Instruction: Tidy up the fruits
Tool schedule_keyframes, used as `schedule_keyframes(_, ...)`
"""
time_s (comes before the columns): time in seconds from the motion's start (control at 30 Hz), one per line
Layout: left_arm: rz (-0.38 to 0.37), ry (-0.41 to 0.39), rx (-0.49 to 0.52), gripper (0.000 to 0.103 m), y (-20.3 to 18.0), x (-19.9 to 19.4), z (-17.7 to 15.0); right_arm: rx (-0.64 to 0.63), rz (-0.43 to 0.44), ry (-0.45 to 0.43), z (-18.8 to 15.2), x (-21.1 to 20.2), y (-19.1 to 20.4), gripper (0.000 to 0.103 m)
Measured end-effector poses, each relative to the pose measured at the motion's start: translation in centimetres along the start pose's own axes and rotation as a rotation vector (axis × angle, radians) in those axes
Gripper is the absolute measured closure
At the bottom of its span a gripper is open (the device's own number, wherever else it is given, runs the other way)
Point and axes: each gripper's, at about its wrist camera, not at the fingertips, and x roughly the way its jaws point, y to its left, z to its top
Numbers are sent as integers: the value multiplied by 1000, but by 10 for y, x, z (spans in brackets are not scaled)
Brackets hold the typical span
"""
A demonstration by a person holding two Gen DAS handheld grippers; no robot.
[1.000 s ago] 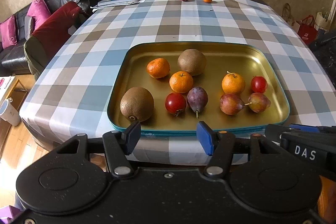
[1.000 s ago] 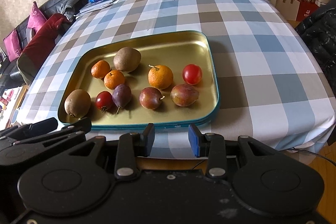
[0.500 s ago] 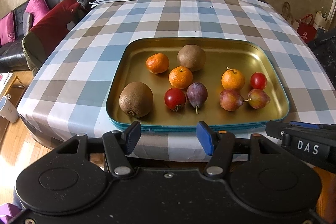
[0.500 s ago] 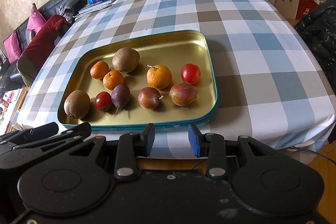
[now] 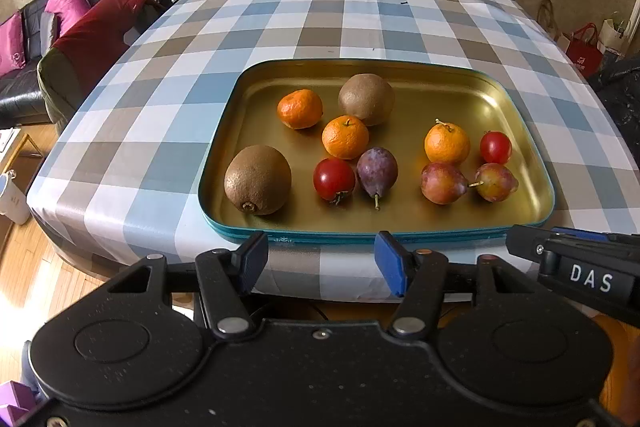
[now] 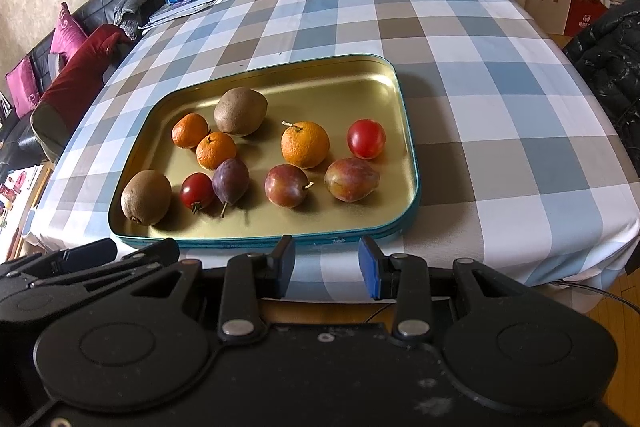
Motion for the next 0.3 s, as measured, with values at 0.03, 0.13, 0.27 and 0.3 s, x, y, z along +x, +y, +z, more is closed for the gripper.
schedule_keyframes(0.03, 0, 1, 1, 40, 0, 0, 0, -2, 0, 1, 0, 0, 0, 65)
schedule_keyframes(0.13, 0, 6, 1, 40, 0, 1, 0, -7, -1, 2, 0, 1, 2, 65)
schedule_keyframes(0.27, -5, 9, 2, 40, 1, 3, 2, -8, 0, 10, 2, 3, 3, 65)
schedule_keyframes(0.3, -6, 9, 3, 40, 2, 3, 3, -8, -1, 13, 2, 4, 3, 65)
